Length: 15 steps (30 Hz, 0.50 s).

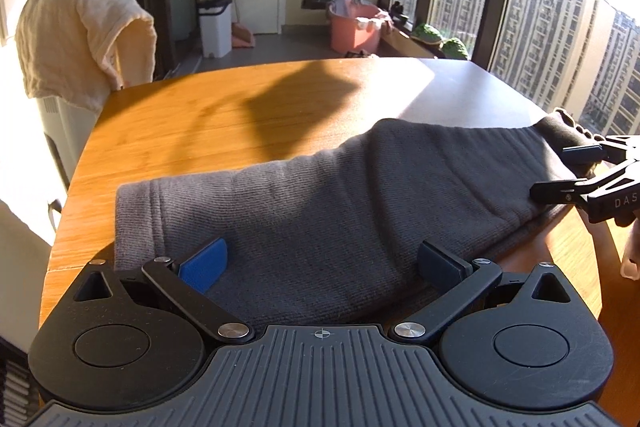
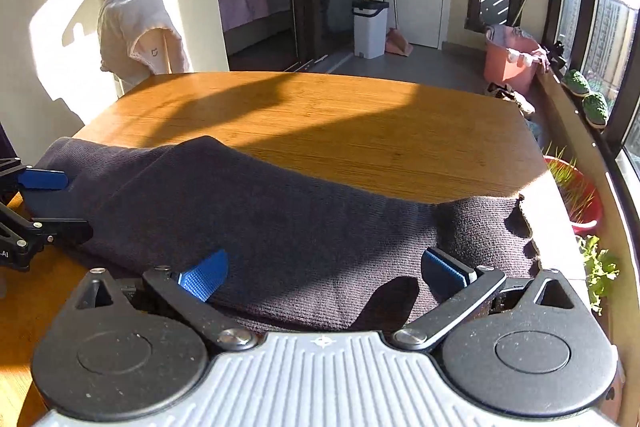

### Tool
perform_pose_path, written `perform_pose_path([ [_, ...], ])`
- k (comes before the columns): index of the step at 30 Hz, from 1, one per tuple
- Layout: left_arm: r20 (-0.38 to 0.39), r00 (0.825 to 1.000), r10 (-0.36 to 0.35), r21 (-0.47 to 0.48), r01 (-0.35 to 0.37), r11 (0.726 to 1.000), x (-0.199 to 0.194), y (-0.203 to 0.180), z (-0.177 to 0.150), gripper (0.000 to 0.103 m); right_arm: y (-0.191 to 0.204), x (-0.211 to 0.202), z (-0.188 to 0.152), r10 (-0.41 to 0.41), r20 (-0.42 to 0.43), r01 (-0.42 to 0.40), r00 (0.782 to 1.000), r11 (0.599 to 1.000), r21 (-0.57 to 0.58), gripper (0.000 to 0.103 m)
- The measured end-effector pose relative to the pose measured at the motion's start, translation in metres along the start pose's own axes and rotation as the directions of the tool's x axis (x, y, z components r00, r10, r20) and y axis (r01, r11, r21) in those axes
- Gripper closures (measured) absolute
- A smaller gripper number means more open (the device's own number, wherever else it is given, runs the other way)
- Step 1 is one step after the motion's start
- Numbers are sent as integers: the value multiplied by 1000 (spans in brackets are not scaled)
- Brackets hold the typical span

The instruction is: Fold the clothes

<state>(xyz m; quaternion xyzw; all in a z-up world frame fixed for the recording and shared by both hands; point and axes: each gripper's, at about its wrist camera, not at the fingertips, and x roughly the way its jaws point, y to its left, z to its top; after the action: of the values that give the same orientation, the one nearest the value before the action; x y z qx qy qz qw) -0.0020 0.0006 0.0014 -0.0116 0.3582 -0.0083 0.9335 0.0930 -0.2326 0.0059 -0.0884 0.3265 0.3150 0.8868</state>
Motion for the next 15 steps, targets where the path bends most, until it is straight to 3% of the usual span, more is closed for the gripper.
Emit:
perform_pose_path([
  [2, 41, 998, 43, 23, -44, 999, -14, 3, -1, 0, 26, -16, 1, 71, 79, -59, 994, 988, -141, 1],
  [3, 62, 996, 64, 34, -67, 997, -20, 5, -2, 0, 41, -24, 1, 108, 111, -82, 988, 973, -216, 9],
  [4, 83, 993, 85, 44, -89, 995, -27, 7, -3, 0, 52, -25, 0, 142, 108, -110, 984, 958, -264, 18],
  [5, 104, 989, 106, 54, -112, 992, -34, 8, -4, 0, 66, -22, 2, 191, 83, -157, 978, 938, -311, 36],
  [6, 126, 984, 126, 63, -135, 989, -41, 10, -4, 0, 76, -17, 2, 227, 55, -197, 972, 923, -331, 47],
  [8, 169, 972, 165, 80, -181, 980, -54, 13, -6, 0, 94, -4, 1, 280, 14, -256, 960, 896, -362, 50],
  [10, 199, 959, 203, 104, -227, 968, -67, 18, -6, 0, 110, 10, -1, 292, -9, -271, 956, 874, -403, 51],
  [11, 189, 958, 216, 130, -242, 961, -72, 21, -7, 0, 116, 15, -3, 296, -23, -279, 955, 867, -413, 59],
  [12, 176, 960, 217, 146, -243, 959, -78, 23, -11, 0, 119, 19, -3, 292, -27, -276, 956, 866, -418, 85],
  [13, 157, 964, 212, 153, -236, 960, -83, 25, -15, 0, 119, 19, -1, 278, -17, -259, 961, 872, -415, 94],
  [15, 130, 970, 205, 163, -225, 961, -86, 30, -22, 0, 117, 17, 8, 261, 10, -237, 965, 891, -388, 97],
])
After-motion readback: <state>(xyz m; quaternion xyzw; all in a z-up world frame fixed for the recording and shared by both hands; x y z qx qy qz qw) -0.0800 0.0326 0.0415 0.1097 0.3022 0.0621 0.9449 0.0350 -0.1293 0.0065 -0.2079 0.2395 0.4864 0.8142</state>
